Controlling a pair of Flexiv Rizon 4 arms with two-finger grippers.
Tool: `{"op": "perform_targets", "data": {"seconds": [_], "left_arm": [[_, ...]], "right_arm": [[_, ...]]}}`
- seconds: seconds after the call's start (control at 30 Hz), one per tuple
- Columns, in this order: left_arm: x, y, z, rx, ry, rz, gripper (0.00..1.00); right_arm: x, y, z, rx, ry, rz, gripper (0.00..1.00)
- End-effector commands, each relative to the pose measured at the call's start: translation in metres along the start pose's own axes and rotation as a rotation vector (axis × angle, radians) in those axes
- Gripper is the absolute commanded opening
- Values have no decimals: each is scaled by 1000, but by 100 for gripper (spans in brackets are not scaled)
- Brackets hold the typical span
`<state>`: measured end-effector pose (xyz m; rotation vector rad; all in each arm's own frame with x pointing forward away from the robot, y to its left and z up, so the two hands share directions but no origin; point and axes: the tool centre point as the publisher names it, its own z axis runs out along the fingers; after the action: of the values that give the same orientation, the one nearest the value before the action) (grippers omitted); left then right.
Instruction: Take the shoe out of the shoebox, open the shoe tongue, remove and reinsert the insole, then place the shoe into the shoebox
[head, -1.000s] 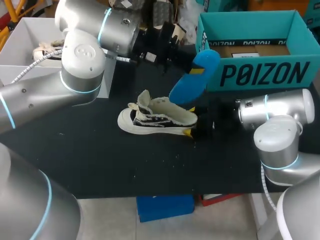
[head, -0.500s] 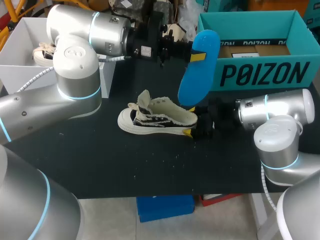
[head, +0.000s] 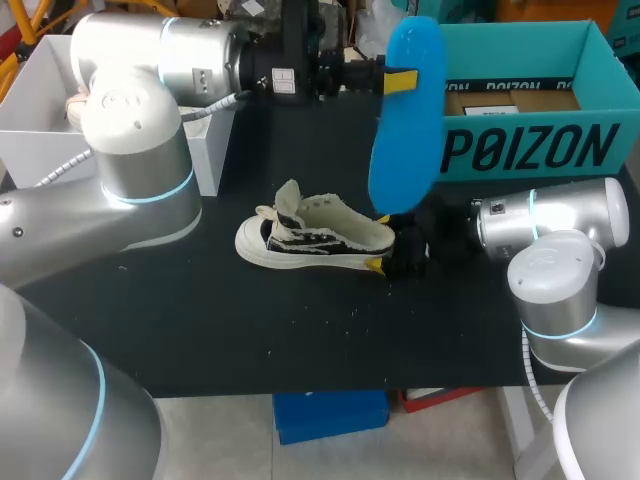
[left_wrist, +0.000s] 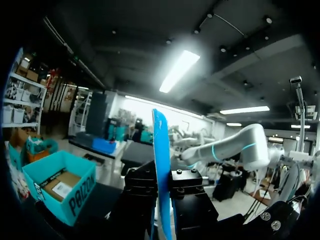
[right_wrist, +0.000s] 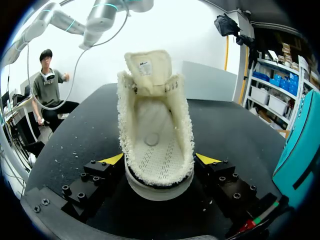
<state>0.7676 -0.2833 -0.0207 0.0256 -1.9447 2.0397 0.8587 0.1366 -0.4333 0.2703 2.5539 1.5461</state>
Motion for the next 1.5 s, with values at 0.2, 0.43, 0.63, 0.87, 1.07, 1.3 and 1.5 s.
{"op": "perform_targets", "data": {"seconds": [0.2,0.43,0.63,0.87,1.07,1.3,1.5], "left_arm": [[20,-34,17,58,49,-10,0],[33,-59,25,117,46,8,0],[42,-75,27,120,43,28,0],[49,-86,30,150,56,46,0],[49,-86,30,150,56,46,0],[49,-86,30,150,56,46,0],[49,-86,30,150,56,46,0]], "right_arm": [[1,-1,3,2,-1,1,0],[1,-1,3,2,-1,1,0],[1,-1,3,2,-1,1,0],[1,-1,3,2,-1,1,0],[0,2,1,13,4,-10,40],[-9,15,-20,158,48,-123,100],[-16,24,-40,369,136,-119,100]]}}
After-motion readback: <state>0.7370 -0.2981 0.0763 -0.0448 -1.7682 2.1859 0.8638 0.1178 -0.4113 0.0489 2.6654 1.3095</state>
